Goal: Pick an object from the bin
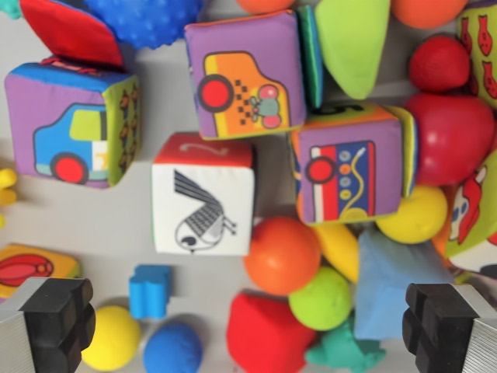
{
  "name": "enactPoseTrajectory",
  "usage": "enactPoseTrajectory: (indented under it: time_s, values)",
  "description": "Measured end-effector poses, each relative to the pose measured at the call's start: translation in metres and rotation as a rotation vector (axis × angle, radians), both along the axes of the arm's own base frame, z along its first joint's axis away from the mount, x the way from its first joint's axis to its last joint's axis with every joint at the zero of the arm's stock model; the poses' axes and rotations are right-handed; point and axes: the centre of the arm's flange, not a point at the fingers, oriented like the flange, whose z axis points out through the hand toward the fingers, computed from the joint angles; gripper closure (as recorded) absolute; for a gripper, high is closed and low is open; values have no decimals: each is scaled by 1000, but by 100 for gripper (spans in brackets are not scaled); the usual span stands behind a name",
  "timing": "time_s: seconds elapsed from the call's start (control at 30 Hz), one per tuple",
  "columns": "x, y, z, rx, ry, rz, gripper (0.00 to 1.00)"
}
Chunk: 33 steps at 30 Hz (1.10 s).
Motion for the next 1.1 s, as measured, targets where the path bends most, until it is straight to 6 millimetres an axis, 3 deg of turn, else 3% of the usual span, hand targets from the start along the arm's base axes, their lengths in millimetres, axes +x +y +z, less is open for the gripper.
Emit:
enactPoseTrajectory:
  time_s: [0.6, 1.1]
  values:
    - [6, 39, -25, 3, -16, -19, 0]
    - [13, 88, -55, 9, -36, -45, 0]
